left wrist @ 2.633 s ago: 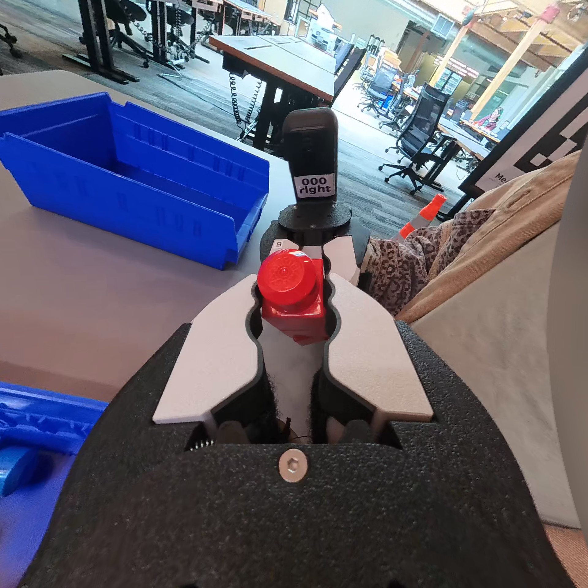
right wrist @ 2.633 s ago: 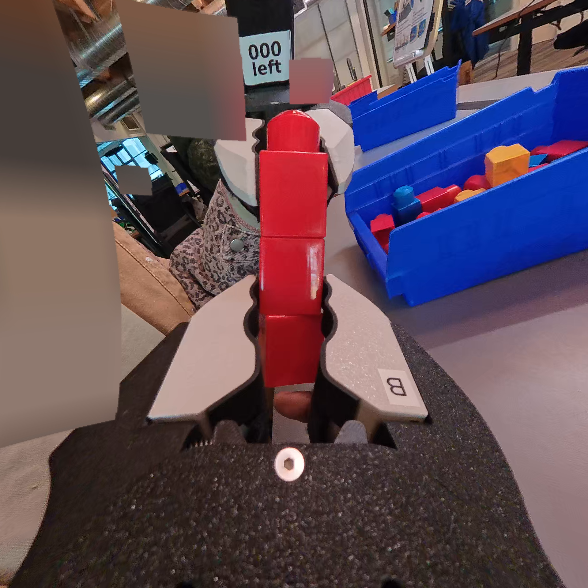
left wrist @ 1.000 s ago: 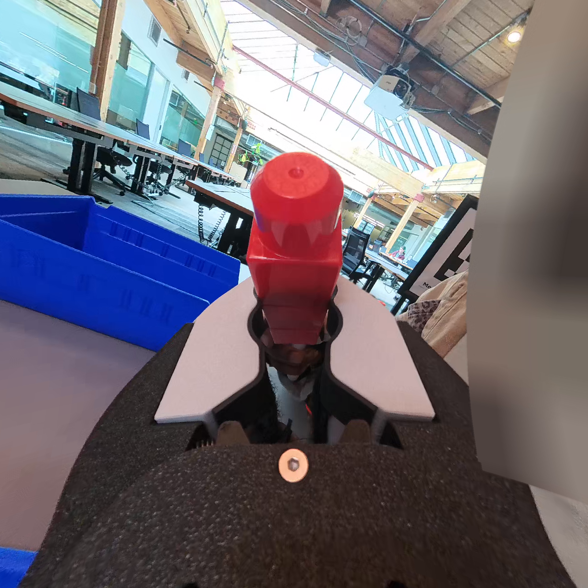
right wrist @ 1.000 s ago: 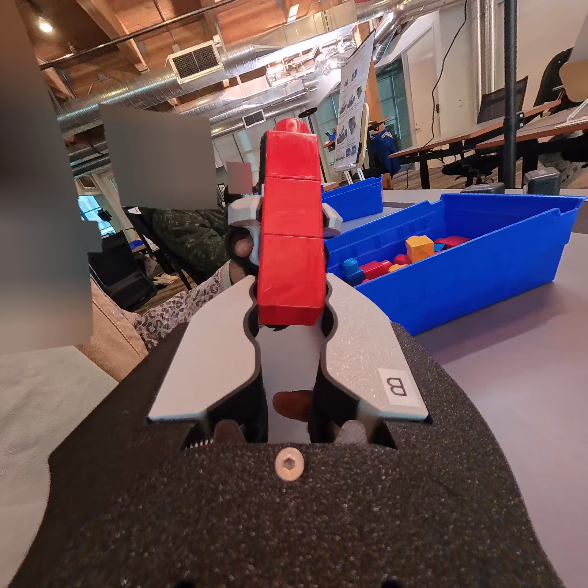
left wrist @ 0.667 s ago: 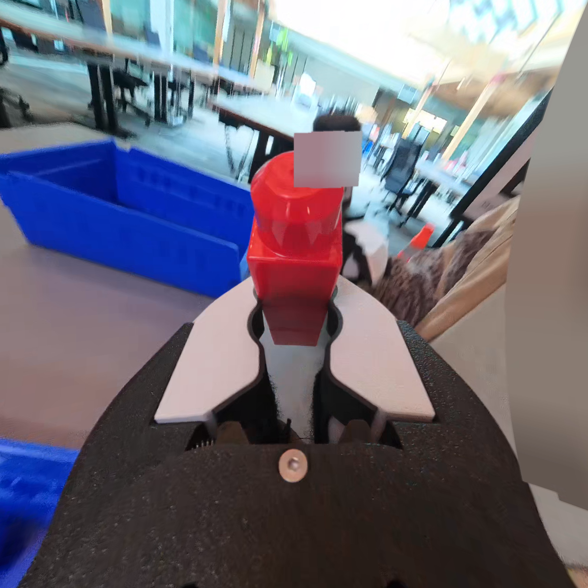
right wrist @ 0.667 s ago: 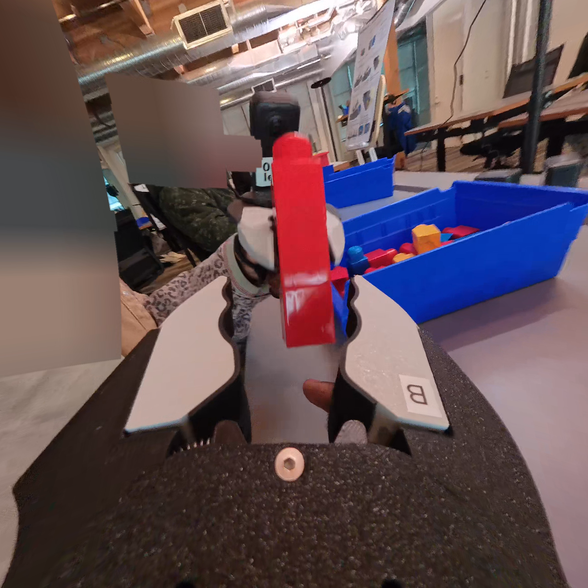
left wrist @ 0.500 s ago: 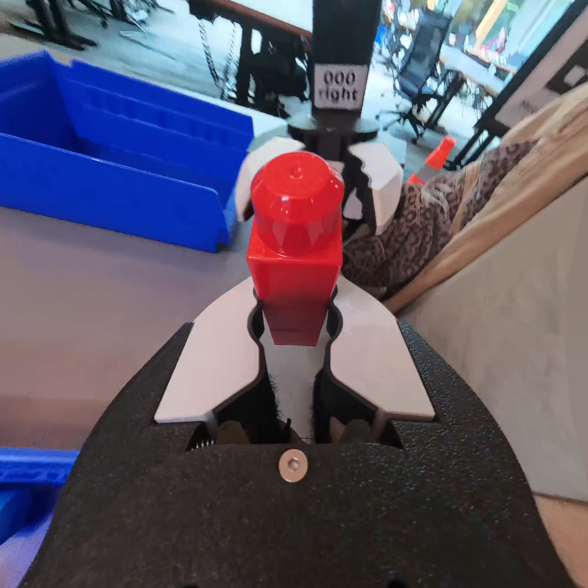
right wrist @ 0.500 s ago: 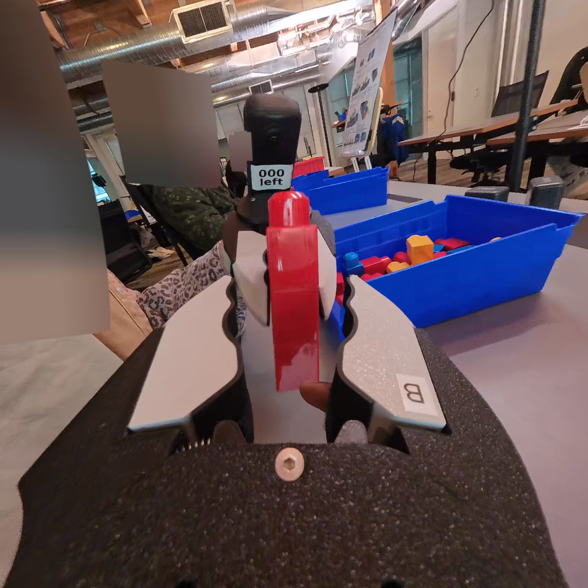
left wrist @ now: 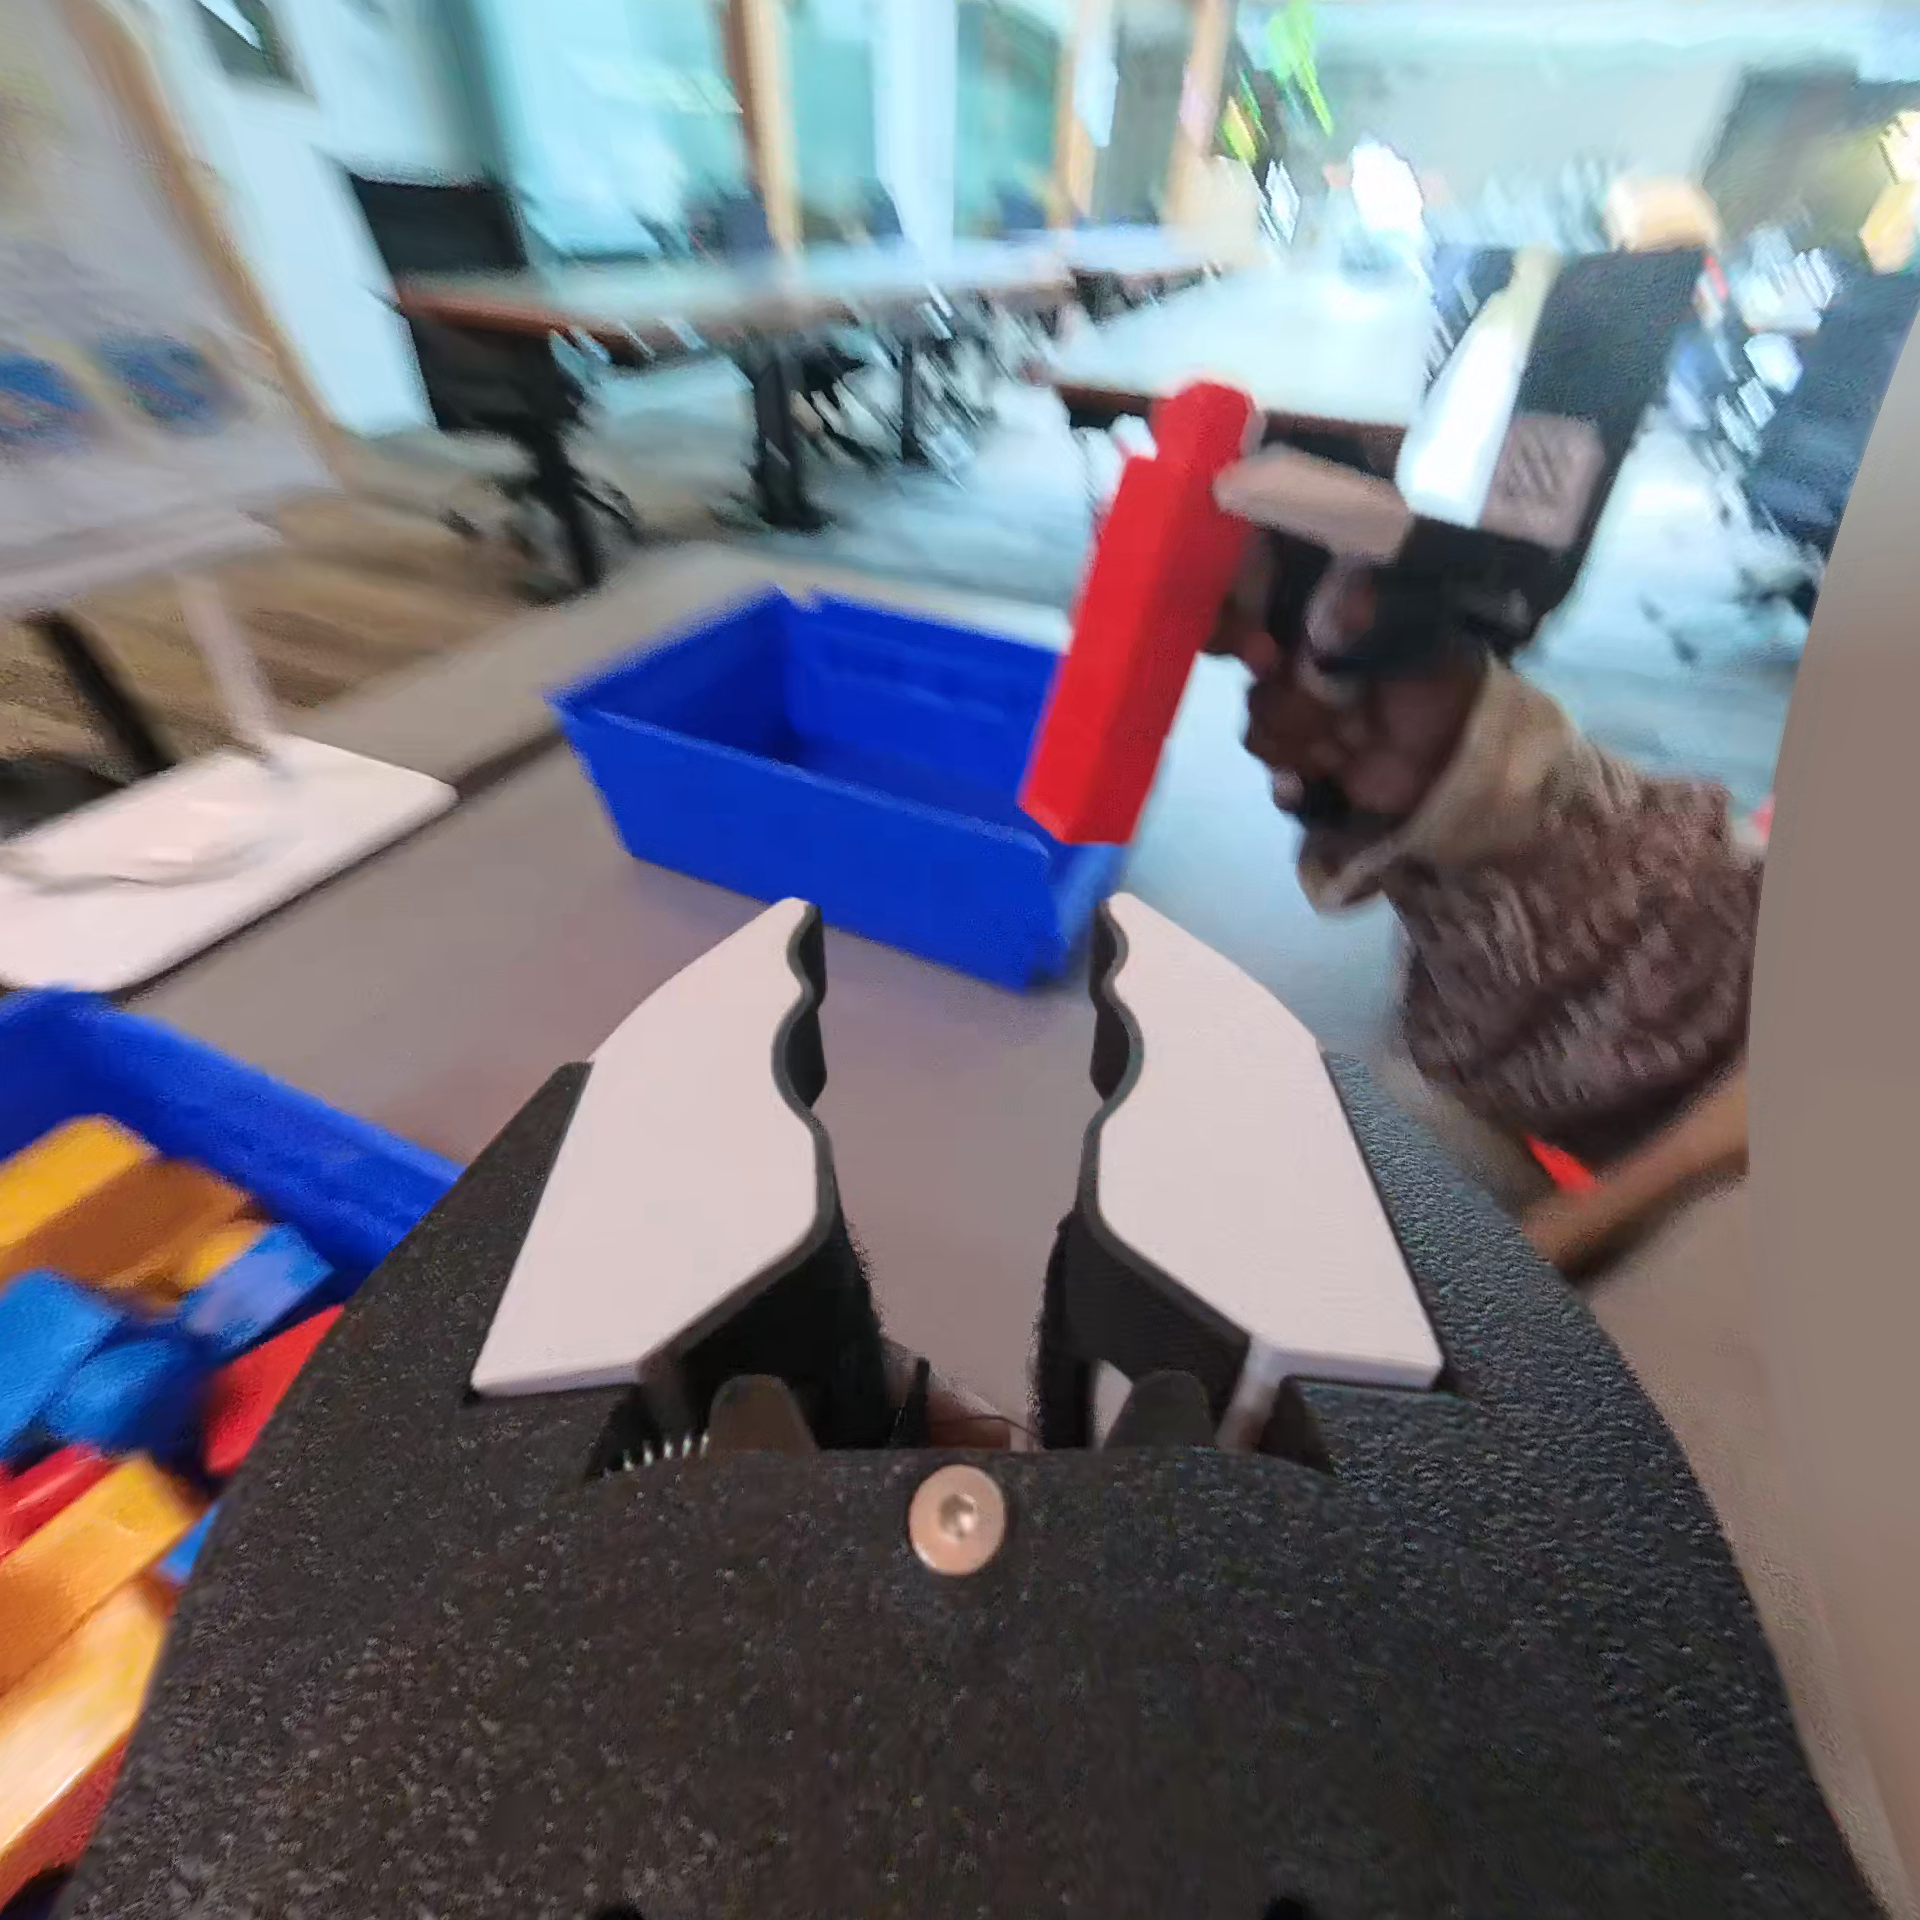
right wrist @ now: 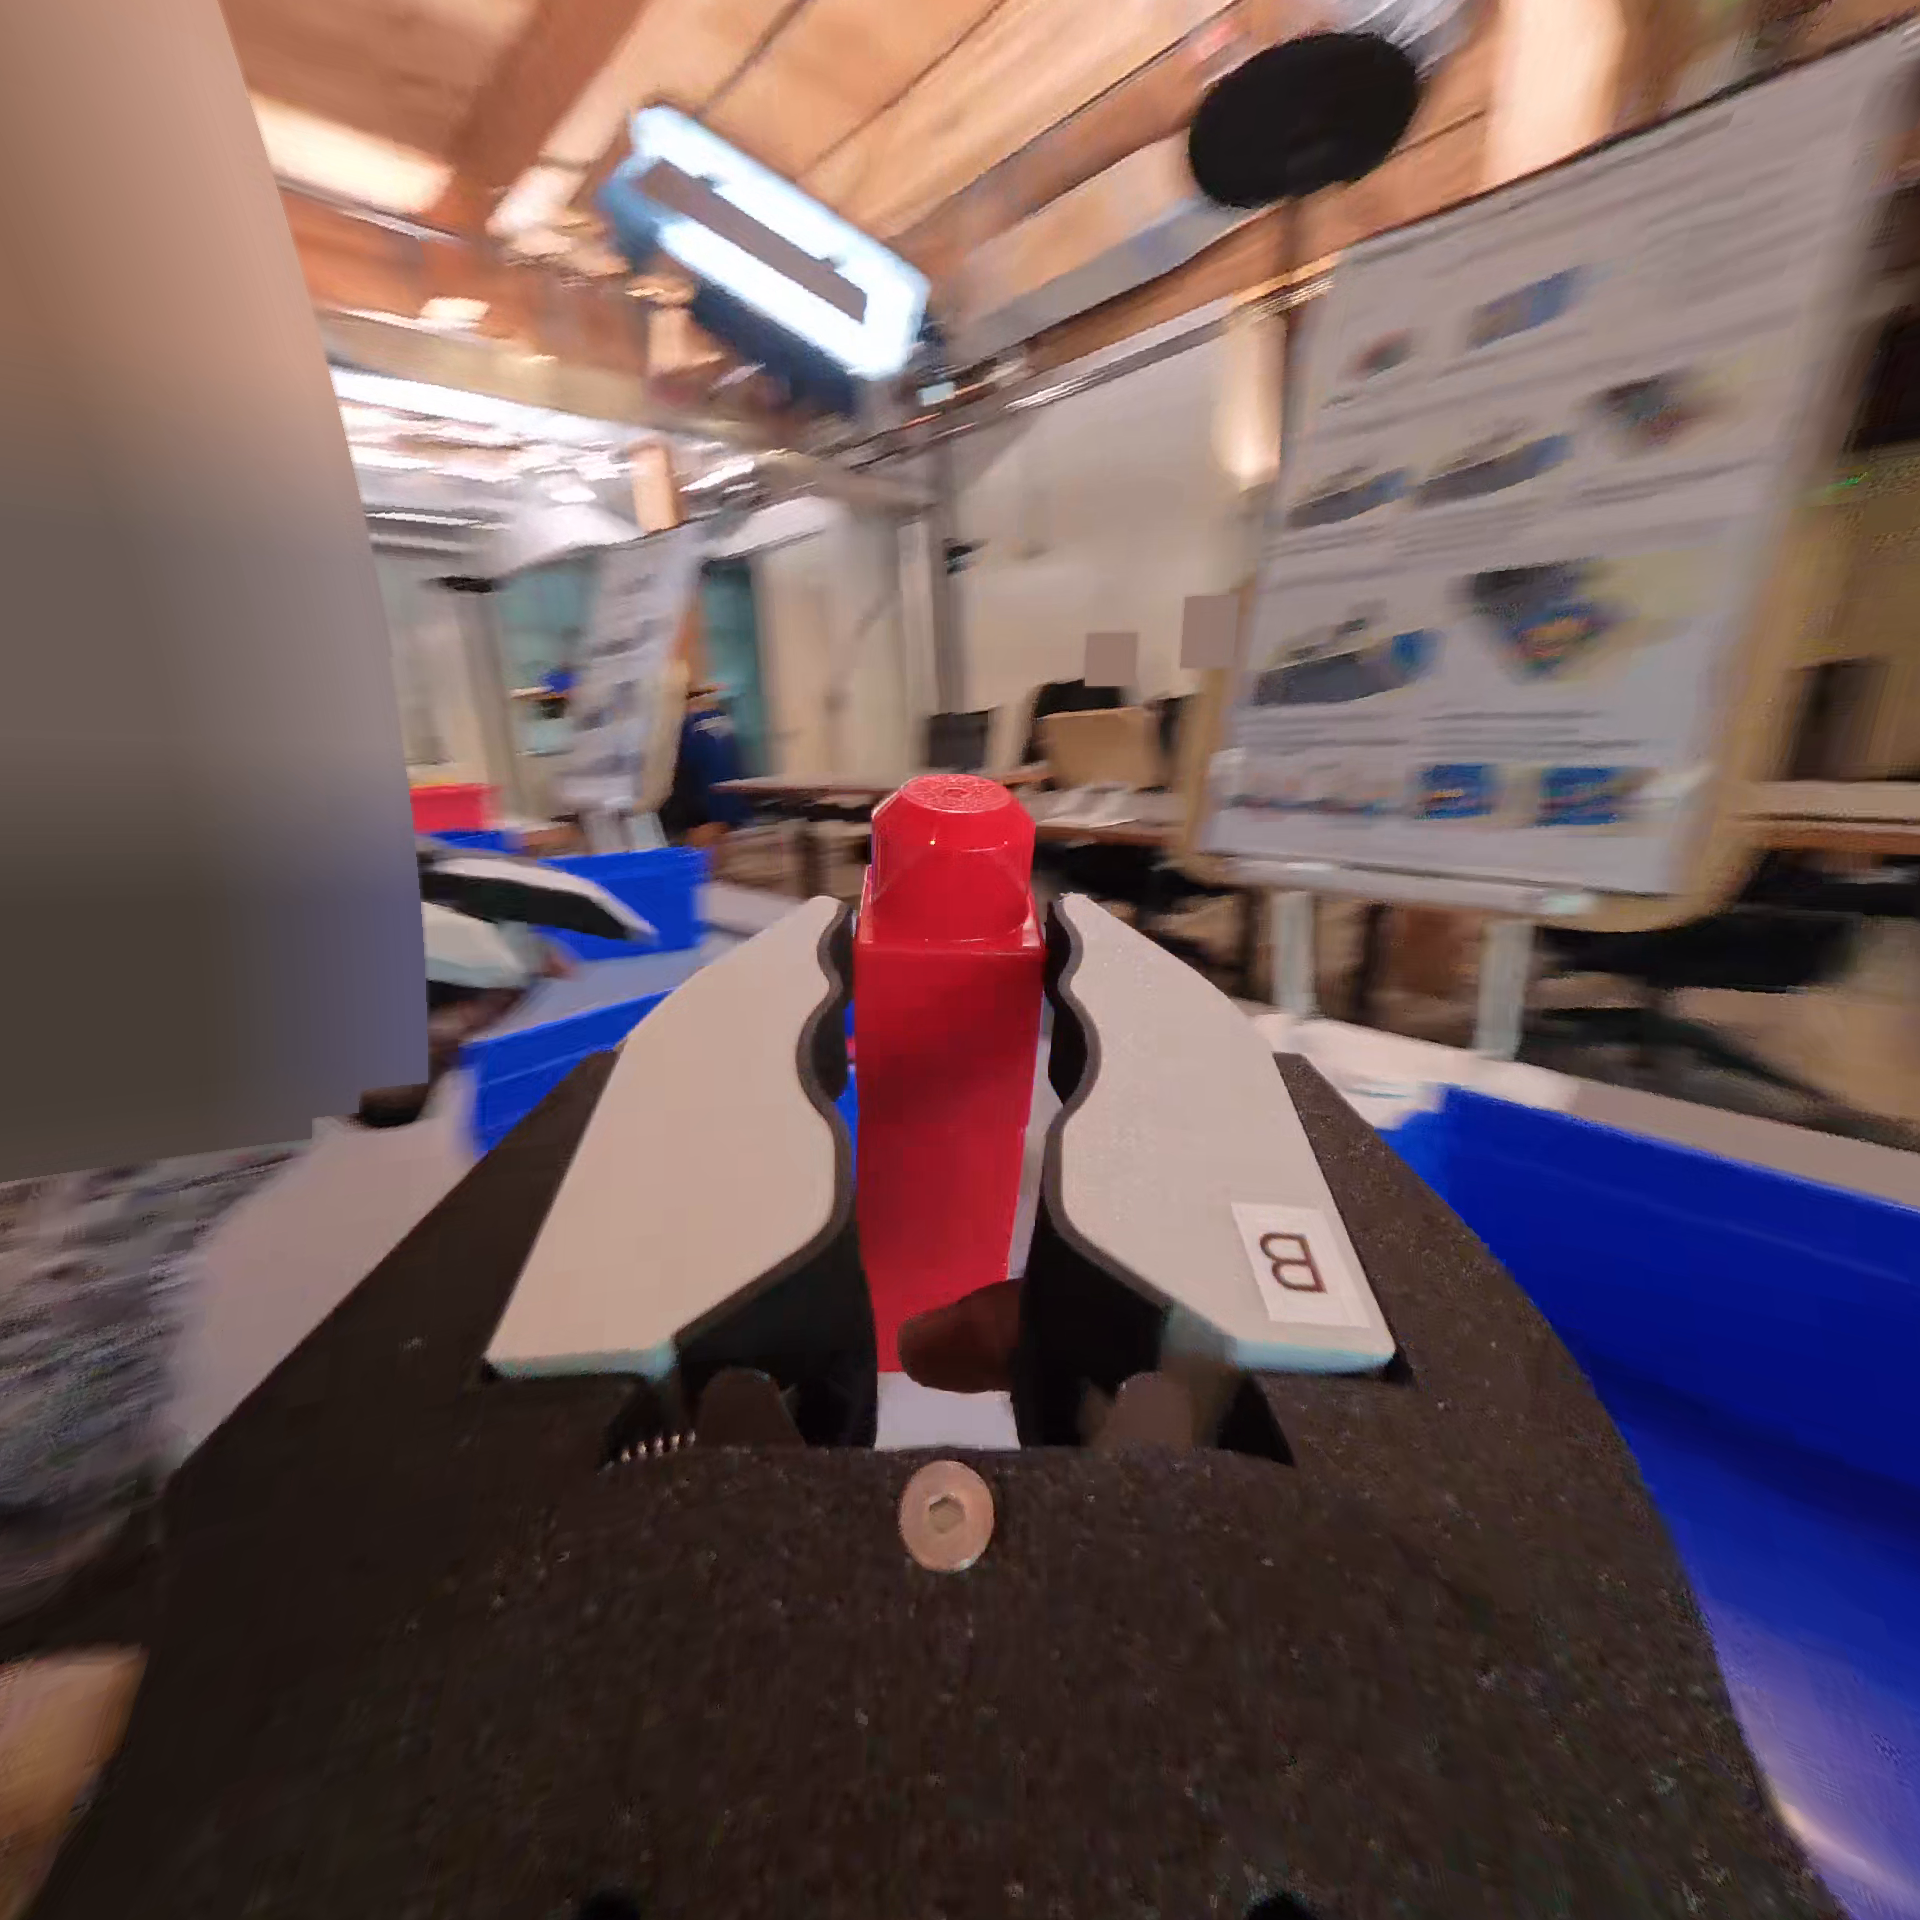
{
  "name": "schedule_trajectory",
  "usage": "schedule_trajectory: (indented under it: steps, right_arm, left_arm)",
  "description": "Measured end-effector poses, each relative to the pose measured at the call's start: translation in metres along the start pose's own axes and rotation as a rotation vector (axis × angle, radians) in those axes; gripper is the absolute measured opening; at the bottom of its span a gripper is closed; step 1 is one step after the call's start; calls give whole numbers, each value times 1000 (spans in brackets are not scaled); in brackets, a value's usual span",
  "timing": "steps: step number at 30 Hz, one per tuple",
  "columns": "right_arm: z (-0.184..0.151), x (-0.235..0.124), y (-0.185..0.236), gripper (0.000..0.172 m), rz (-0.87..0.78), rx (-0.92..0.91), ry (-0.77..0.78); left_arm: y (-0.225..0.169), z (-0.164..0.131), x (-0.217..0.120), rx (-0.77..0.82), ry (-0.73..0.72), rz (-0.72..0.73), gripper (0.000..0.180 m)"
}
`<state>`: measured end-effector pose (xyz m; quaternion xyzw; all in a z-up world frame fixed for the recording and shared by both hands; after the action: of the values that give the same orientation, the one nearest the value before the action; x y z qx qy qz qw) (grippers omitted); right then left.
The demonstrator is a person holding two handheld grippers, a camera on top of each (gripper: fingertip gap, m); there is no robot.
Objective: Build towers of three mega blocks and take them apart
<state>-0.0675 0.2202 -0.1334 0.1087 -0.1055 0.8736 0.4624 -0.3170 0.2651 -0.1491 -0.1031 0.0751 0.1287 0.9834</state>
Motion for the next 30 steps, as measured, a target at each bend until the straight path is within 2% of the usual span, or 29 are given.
schedule_trajectory:
  steps: [3, 6, 11, 16, 27, 30]
  right_arm:
    - [-8, -15, -32, 35, -251, -108, 15]
    - [-39, -16, -47, 35, -367, -119, 90]
    - [-77, -11, -54, 35, -440, -131, 185]
    - [-109, -11, -58, 35, -504, -142, 281]
    - [-119, -11, -58, 35, -518, -123, 331]
    - [-112, -13, -58, 40, -527, -139, 291]
  left_arm:
    - [20, 25, -36, -41, -261, 174, 49]
    - [38, 34, -70, -57, -383, 323, 46]
    - [48, 36, -96, -72, -395, 397, 46]
    - [49, 34, -98, -60, -378, 402, 46]
    - [50, 30, -94, -22, -302, 430, 46]
    - [51, 29, -94, -9, -283, 444, 46]
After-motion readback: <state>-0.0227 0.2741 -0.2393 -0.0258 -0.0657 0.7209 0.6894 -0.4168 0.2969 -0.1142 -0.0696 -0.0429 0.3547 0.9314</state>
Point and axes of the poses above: each gripper's, where its closed fingertips meet, x out along the fingers, z out of its top, y = z × x across the jaws, the point moved 6 cm from there along -x, back along the fingers, and after that the axes turned 8 degrees about -x, right-handed, at the moved point
